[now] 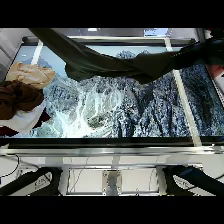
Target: Fold the shirts.
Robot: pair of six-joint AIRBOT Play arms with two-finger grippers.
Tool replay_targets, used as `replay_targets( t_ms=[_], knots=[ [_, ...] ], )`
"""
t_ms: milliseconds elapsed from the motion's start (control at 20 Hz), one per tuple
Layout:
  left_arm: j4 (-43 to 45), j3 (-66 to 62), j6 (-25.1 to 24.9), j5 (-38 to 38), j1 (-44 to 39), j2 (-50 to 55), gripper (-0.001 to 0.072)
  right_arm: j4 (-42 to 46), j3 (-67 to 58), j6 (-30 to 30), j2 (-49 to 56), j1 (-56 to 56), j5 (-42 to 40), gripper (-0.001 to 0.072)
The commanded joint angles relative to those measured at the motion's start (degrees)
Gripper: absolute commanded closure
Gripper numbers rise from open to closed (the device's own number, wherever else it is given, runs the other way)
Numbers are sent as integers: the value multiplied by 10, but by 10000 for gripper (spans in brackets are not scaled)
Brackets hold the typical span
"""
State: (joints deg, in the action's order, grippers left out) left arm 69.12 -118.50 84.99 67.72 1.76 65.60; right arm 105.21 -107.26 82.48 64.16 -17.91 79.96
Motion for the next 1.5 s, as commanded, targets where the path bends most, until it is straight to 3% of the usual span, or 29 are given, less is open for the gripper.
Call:
replay_targets(
  t_ms=[0,200,350,550,700,850,900,950,1000,1150,1350,1450],
  knots=[
    [-107,14,-42,111,0,-100,696,53,-61,0,-47,1,-45,686],
    [-219,92,-45,229,0,-118,697,54,-75,2,-28,1,-172,687],
    [-189,240,-45,221,-13,-118,697,52,-75,4,46,1,-184,688],
    [-112,535,-44,91,-88,-118,697,25,-75,12,204,10,-158,688],
    [-89,728,-39,-55,-137,-109,697,-137,-75,53,332,50,-162,685],
    [-95,854,1,-199,-158,-98,697,-269,-73,68,440,68,-192,676],
    [-94,872,10,-226,-158,-92,697,-293,-72,76,466,70,-208,599],
    [-93,877,10,-238,-158,-85,697,-310,-73,86,488,70,-226,380],
    [-96,876,10,-249,-158,-78,697,-319,-73,91,500,70,-234,249],
    [-96,876,10,-292,-158,-75,697,-266,-83,92,496,84,-190,264],
    [-96,876,9,-291,-158,-75,696,-116,-87,90,413,144,-27,263],
    [-96,876,9,-291,-158,-75,697,-113,-85,66,362,193,54,264]
  ],
)
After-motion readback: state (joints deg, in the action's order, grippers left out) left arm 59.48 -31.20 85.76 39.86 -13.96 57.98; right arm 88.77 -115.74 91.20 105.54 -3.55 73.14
